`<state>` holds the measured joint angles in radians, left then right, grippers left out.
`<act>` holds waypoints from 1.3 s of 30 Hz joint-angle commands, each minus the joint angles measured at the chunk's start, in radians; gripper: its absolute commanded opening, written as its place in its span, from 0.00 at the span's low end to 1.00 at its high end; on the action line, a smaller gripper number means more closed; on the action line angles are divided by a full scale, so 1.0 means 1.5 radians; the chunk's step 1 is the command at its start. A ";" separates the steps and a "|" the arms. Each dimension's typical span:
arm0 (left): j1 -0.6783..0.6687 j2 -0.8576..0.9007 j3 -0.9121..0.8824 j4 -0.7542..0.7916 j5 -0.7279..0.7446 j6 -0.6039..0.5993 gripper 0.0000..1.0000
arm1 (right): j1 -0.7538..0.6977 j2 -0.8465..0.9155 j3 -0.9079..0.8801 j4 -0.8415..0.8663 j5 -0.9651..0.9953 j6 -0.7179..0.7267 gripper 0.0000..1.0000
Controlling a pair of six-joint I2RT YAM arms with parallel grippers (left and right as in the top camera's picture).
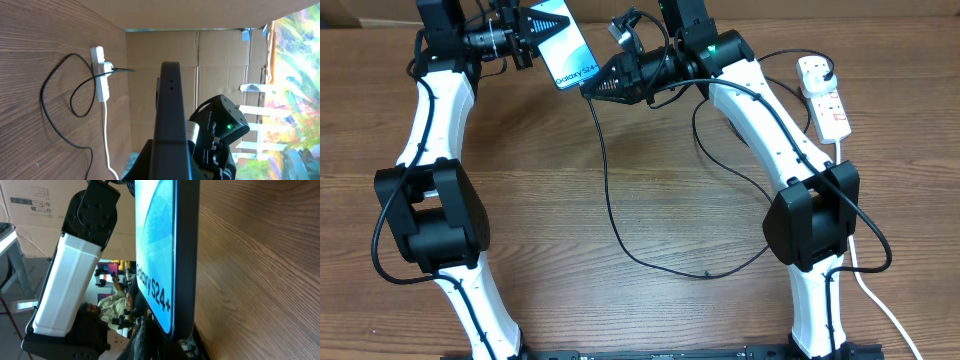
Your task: Plug charger to phone and switch on socket
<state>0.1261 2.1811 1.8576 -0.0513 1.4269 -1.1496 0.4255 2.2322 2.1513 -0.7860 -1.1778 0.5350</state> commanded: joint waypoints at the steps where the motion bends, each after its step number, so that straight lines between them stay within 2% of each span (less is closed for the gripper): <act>1: -0.012 -0.002 0.010 0.003 0.064 0.019 0.04 | -0.006 0.002 0.005 0.015 0.047 0.013 0.04; 10: -0.018 -0.002 0.010 0.003 0.081 0.033 0.04 | -0.006 0.002 0.005 0.037 0.080 0.045 0.04; 23: -0.020 -0.002 0.009 0.003 0.089 0.005 0.04 | -0.006 0.002 0.005 0.028 0.092 0.039 0.04; 28: -0.019 -0.002 0.010 0.003 0.089 0.006 0.04 | -0.010 0.002 0.005 0.020 0.085 0.022 0.26; 37: -0.019 -0.002 0.010 0.003 0.089 0.014 0.04 | -0.022 0.002 0.005 0.010 0.069 -0.001 0.29; 39: -0.019 -0.002 0.010 0.003 0.086 0.019 0.04 | -0.025 0.002 0.005 -0.005 0.069 -0.022 0.34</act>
<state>0.1040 2.1818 1.8576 -0.0513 1.4887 -1.1259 0.4099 2.2322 2.1513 -0.7704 -1.0954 0.5594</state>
